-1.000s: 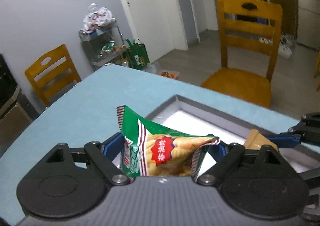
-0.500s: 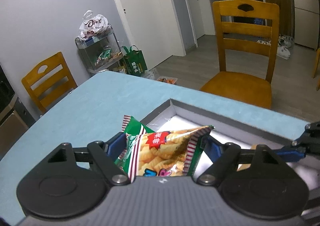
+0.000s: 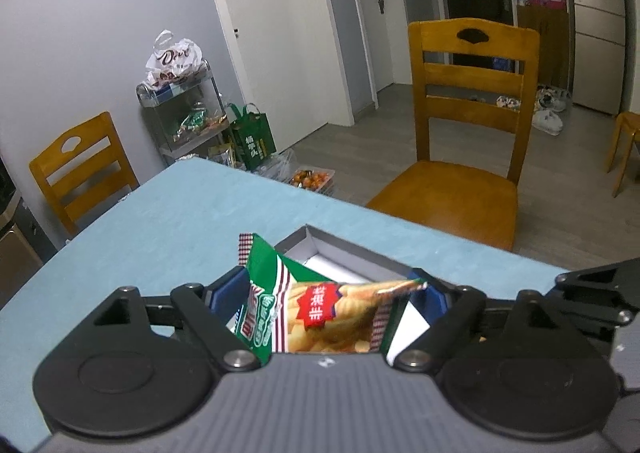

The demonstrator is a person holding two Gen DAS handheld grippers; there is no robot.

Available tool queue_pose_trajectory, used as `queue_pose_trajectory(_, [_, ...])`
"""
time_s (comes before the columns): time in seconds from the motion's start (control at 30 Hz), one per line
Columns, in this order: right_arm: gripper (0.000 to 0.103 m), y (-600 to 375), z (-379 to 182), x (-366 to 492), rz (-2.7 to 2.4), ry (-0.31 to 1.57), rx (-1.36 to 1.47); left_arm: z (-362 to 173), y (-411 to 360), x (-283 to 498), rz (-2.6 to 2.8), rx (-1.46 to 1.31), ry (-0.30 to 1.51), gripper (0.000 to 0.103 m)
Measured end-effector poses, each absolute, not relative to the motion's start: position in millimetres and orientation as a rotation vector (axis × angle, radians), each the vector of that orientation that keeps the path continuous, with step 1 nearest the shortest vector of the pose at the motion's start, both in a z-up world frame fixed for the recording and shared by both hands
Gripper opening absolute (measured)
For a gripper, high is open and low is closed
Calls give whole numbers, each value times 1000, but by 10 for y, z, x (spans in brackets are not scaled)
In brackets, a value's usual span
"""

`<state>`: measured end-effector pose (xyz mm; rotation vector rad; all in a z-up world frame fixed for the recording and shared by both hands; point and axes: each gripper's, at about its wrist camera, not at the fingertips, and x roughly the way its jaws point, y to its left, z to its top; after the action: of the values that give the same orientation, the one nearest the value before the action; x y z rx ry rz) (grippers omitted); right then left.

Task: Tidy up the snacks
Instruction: 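Carry the chip bag and tan pastry into the grey box with both grippers, then open both grippers to release the chip bag and pastry in the box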

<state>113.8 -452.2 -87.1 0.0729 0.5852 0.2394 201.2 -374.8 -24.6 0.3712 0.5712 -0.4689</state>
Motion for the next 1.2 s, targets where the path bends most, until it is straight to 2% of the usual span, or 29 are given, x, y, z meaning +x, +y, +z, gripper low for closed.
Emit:
queue_pose_trajectory(0.03, [47,-4513,-860,1142,239,583,76,-232,-3741,1996,-472,370,567,91])
queue_pose_trajectory(0.1, [58,-4506,-843,1149,234,576,83,-185,-3730,1936,-473,370,555,96])
queue_pose_trajectory(0.47, [92,-4459,-744,953,222,517,70,62,-3548,1616,-491,339,504,100])
queue_pose_trajectory(0.7, [102,-4348,-658,829,241,498,52,178,-3245,1495,-474,283,524,101])
queue_pose_trajectory(1.2, [103,-3749,-442,670,319,476,4,296,-2084,1058,-311,233,542,101])
